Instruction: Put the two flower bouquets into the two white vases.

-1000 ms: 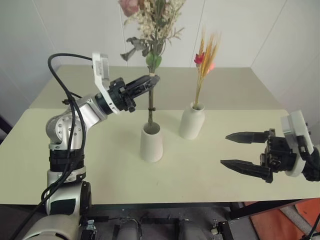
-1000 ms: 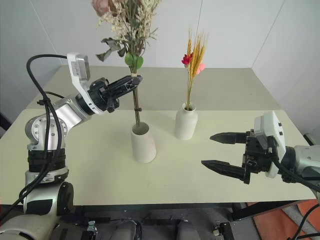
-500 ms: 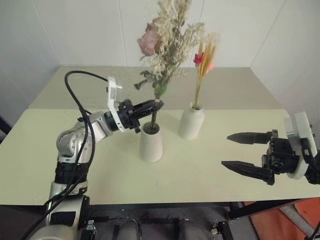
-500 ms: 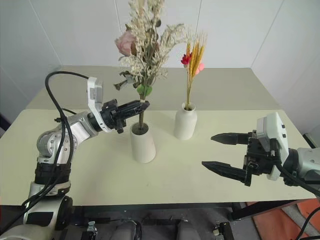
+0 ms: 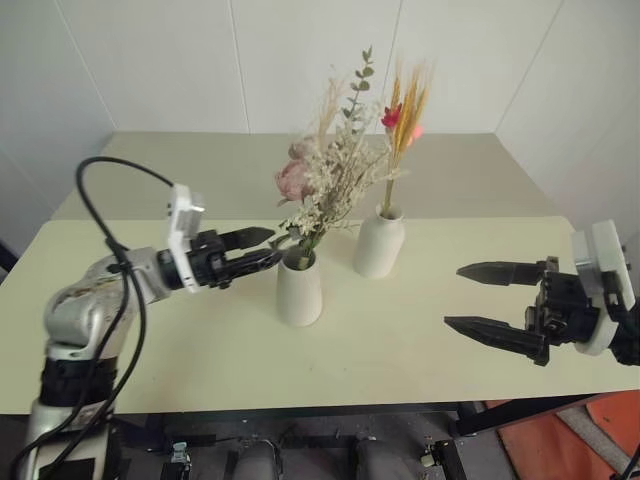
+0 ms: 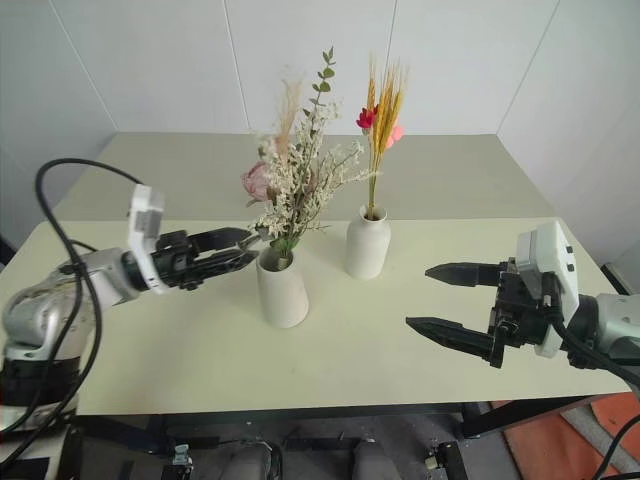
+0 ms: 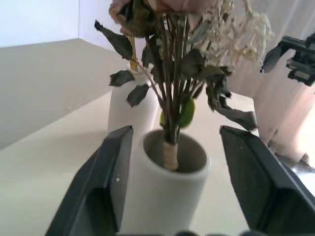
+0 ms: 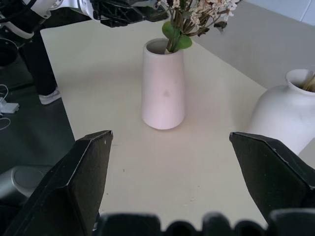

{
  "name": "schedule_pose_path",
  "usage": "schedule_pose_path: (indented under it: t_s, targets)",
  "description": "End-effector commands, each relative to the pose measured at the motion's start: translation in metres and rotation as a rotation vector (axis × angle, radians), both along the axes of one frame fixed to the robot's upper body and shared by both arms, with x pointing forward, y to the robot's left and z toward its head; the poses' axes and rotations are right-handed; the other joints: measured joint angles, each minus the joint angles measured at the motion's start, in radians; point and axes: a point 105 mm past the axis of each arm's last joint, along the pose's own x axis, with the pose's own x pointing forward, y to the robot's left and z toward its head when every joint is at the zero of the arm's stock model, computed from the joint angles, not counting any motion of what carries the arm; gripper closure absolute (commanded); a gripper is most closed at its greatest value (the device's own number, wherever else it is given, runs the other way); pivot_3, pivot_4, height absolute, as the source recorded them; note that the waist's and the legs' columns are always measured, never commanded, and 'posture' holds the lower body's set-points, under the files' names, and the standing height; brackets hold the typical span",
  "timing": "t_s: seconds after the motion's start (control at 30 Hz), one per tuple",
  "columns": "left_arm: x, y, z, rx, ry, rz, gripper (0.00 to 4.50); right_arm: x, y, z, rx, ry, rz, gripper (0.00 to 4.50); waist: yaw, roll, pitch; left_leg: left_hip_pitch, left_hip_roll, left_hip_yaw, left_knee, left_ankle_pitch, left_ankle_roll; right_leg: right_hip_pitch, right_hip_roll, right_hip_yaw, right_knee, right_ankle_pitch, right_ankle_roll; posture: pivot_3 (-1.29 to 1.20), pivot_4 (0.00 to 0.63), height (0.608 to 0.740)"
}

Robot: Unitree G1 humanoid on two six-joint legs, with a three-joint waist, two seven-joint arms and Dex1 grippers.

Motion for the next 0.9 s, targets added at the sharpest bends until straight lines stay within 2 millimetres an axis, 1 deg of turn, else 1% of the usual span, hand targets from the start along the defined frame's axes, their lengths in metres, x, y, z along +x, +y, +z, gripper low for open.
schedule_pose_path:
  t_s: [0.03,0.07,0.2,0.27,0.43,0.5,0.67,0.9]
  targets:
    - [-0.014,0.018,0.010,0.088,-0.093,0.005,0.20,0.001,-0.002,0.007,0.002,-0.048,0.002,0.00,0.003,0.000,0.000,0.000,0.000,0.000,0.000,0.000,0.000,0.000,0.000,0.000,0.000,-0.001,-0.001,0.00,0.150,0.740]
    - [-0.016,0.025,0.011,0.107,-0.100,0.018,0.04,0.001,-0.003,0.006,0.000,-0.044,0.000,0.00,0.005,0.000,0.000,0.000,0.000,0.000,0.000,0.000,0.000,0.000,0.000,0.000,0.000,-0.001,-0.002,0.00,0.150,0.740]
    - [-0.024,0.047,0.012,0.209,-0.132,0.059,0.04,0.003,-0.008,0.004,-0.007,-0.030,-0.015,0.00,0.012,0.000,0.000,0.000,0.000,0.001,0.000,0.000,0.000,0.000,-0.002,-0.001,-0.001,-0.002,-0.003,0.00,0.150,0.740]
    - [-0.029,0.058,0.018,0.251,-0.159,0.062,0.04,0.004,-0.013,0.003,-0.012,-0.022,-0.028,0.00,0.012,0.000,0.000,-0.001,0.000,0.001,0.000,0.000,0.000,0.000,-0.002,-0.001,-0.002,-0.002,-0.003,0.00,0.150,0.740]
    - [-0.039,0.072,0.031,0.302,-0.200,0.055,0.04,0.008,-0.025,-0.001,-0.035,-0.015,-0.079,0.00,0.012,0.000,0.000,-0.001,0.000,0.002,-0.001,0.000,0.000,-0.001,-0.003,-0.001,-0.002,-0.002,-0.003,0.00,0.150,0.740]
    - [-0.040,0.074,0.035,0.307,-0.211,0.057,0.04,0.011,-0.033,0.000,-0.047,-0.024,-0.111,0.00,0.012,0.000,0.000,-0.001,0.000,0.002,-0.001,0.000,0.000,-0.001,-0.003,-0.001,-0.002,-0.002,-0.003,0.00,0.150,0.740]
    - [-0.042,0.068,0.037,0.307,-0.242,0.041,0.04,0.018,-0.049,0.007,-0.063,-0.056,-0.173,0.00,0.012,0.000,0.000,-0.001,0.000,0.002,-0.001,0.000,0.000,-0.001,-0.003,-0.001,-0.002,-0.002,-0.003,0.00,0.150,0.740]
    - [-0.045,0.063,0.035,0.300,-0.240,0.030,0.04,0.017,-0.054,0.009,-0.070,-0.061,-0.179,0.00,0.011,0.000,0.000,-0.001,0.000,0.002,-0.001,0.000,0.000,-0.001,-0.003,-0.001,-0.002,-0.002,-0.003,0.00,0.150,0.740]
